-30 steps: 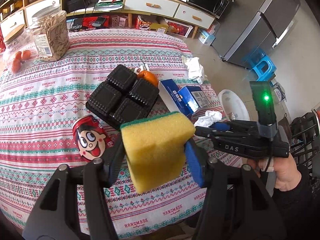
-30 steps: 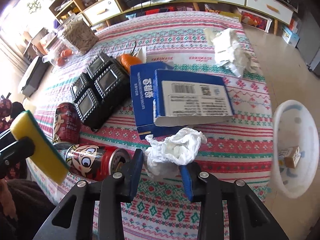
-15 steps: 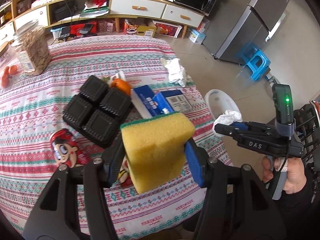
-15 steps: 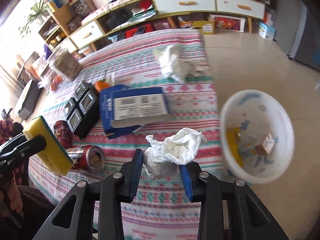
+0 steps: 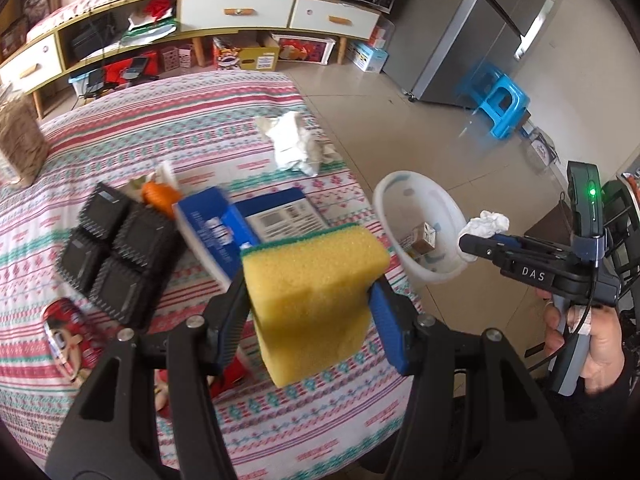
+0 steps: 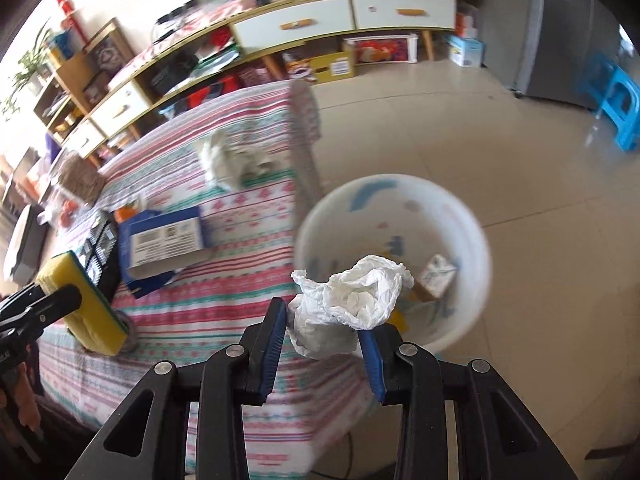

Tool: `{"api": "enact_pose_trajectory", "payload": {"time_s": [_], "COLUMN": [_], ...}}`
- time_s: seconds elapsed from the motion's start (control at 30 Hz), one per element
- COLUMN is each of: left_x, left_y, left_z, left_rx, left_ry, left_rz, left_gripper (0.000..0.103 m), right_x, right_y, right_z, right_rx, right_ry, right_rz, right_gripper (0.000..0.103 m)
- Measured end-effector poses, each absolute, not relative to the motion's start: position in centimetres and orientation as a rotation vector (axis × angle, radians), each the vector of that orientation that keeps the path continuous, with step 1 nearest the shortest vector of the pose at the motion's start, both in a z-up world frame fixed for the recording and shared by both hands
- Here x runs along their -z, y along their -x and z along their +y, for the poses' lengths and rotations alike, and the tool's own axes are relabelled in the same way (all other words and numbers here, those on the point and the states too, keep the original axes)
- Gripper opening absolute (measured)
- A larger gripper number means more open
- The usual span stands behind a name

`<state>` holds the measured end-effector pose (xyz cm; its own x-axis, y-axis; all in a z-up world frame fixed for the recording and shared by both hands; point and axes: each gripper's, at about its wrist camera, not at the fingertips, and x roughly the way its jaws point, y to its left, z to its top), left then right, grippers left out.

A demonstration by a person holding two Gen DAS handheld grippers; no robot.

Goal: Collect trash
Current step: 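Carry sponge and tissue over the white bucket and open both tools to drop them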

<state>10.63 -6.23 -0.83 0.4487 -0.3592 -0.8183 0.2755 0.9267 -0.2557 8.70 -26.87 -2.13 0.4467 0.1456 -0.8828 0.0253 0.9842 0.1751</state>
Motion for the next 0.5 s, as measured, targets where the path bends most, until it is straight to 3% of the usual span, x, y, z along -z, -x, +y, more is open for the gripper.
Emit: {"api": "enact_pose_trajectory", "payload": {"time_s": [0.5], "left_x": [2.8], "left_y": [-15.0], "left_z": [-18.4], "left_rx": [0.523], "left_ry": [0.072], "left_rz": [1.033], "left_gripper": [0.06], "right_x": [2.8], "right_y": [-9.2], "right_z": [-34.5], "right_rx": [0.024], "right_ry": [-0.297], "right_rz": [1.122], "right_gripper": [0.037]}}
